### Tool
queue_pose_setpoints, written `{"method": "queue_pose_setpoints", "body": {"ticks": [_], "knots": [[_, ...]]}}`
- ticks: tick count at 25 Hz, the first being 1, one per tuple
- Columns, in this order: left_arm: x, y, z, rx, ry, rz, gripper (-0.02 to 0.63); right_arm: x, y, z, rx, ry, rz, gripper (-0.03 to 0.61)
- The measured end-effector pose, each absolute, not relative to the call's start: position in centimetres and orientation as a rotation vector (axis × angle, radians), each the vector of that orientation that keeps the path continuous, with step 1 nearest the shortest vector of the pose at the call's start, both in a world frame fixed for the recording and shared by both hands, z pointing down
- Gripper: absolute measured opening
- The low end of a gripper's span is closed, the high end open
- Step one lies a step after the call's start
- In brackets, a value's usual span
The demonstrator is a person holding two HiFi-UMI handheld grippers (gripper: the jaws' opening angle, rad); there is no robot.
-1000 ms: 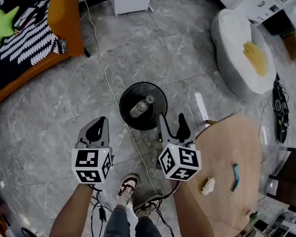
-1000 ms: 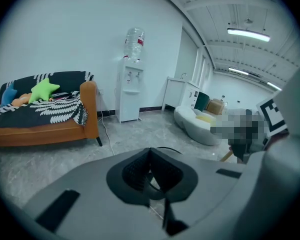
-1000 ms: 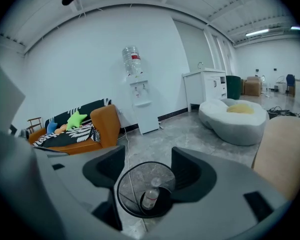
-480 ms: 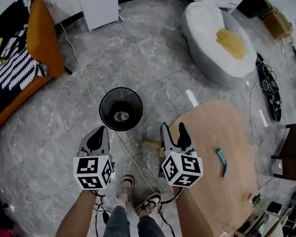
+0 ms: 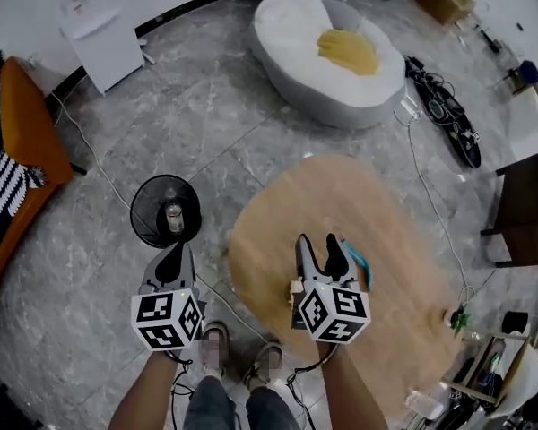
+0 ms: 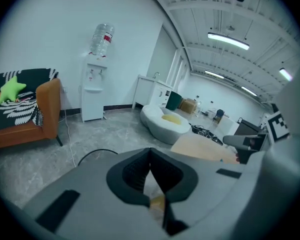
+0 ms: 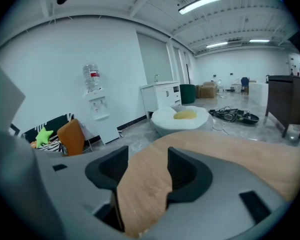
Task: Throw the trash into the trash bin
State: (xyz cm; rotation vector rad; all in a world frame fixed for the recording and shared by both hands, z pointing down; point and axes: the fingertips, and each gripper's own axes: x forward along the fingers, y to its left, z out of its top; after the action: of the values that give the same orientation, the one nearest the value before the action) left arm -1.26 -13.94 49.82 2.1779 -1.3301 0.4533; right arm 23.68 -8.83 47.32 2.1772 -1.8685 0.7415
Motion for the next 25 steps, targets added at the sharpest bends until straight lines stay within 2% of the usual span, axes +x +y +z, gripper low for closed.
{"method": "queue_pose_setpoints", "body": {"ticks": [14, 25], "knots": [[15.5, -7.9, 50.4, 2.346, -1.032, 0.585, -0.008, 37.7, 3.5, 49.4, 2.312, -1.604, 0.841, 0.243], [18.2, -5.8, 54.3, 2.338, -1.014, 0.708, -0.008, 40.7, 6.3, 55.2, 2.127, -1.607, 0.926, 0.232]]}}
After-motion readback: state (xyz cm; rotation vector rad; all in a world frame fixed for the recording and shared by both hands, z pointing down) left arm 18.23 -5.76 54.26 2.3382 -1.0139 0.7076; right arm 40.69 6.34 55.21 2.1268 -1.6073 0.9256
